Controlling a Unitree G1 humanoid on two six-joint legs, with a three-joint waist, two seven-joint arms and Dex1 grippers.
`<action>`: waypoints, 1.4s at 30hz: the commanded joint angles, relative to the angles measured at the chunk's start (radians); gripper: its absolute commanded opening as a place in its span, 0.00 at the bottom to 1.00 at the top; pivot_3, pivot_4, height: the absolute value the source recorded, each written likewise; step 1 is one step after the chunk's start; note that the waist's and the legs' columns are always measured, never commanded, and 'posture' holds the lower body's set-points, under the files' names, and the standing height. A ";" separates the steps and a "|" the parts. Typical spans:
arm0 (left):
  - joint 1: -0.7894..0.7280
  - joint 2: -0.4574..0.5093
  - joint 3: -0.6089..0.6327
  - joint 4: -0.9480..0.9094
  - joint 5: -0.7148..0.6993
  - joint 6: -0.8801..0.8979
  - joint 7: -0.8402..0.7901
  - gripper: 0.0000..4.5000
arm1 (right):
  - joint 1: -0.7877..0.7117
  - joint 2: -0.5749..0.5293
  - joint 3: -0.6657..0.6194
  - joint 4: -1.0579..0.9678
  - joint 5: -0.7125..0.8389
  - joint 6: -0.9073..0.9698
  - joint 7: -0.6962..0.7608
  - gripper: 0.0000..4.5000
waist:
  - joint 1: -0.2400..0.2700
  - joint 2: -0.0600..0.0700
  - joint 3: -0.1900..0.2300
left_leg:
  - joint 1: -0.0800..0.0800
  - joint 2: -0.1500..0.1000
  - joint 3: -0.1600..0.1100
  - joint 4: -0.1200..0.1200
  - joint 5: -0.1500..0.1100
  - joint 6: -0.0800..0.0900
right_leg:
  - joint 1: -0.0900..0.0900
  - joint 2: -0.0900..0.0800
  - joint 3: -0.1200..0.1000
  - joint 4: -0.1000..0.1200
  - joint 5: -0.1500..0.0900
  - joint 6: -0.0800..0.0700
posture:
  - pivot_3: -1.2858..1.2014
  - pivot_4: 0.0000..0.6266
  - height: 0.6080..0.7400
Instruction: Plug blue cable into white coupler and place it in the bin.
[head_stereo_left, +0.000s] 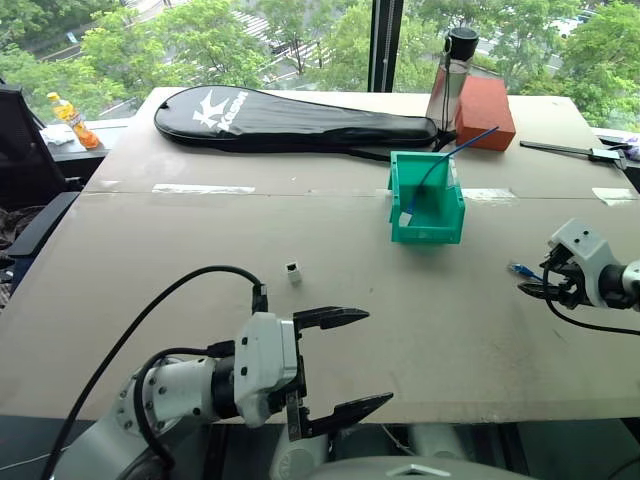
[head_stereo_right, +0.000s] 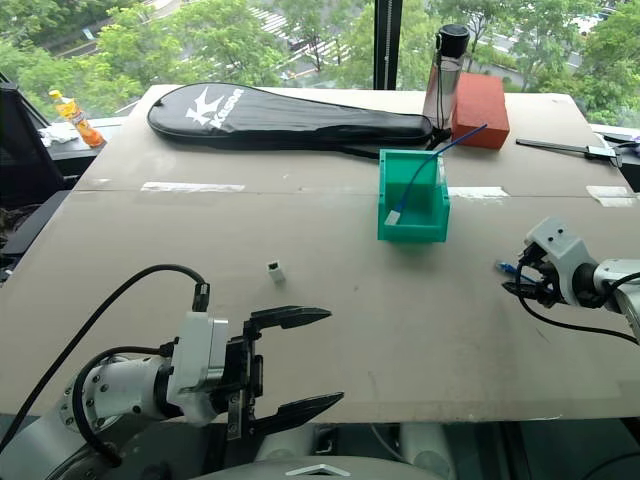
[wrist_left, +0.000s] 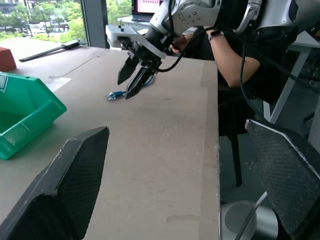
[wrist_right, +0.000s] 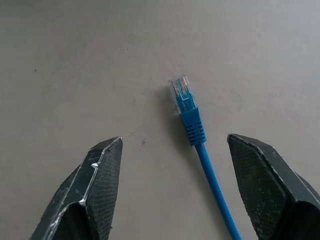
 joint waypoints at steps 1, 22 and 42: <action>0.029 0.023 0.053 -0.048 -0.052 -0.027 0.003 1.00 | -0.048 -0.026 0.015 0.029 -0.031 -0.036 0.044 0.70 | -0.001 0.000 0.000 | 0.000 0.000 0.000 0.000 0.000 0.000 | 0.000 0.000 0.000 0.000 0.000 0.000 | 0.52 0.24 1.00; -0.398 -0.032 -0.130 0.622 0.116 -0.171 -0.290 1.00 | -0.167 0.008 0.099 0.169 -0.119 -0.078 0.149 0.70 | -0.011 0.002 0.000 | 0.000 -0.002 0.002 0.002 0.000 0.000 | 0.000 0.004 0.004 0.000 0.000 0.001 | 0.52 0.24 1.00; -0.264 -0.092 -0.117 0.705 0.197 -0.372 -0.391 1.00 | -0.214 0.066 0.136 0.275 -0.183 -0.152 0.190 0.01 | -0.011 0.002 0.000 | 0.000 0.000 0.002 0.001 0.000 0.000 | -0.002 0.002 0.005 0.001 0.000 0.001 | 0.52 0.24 1.00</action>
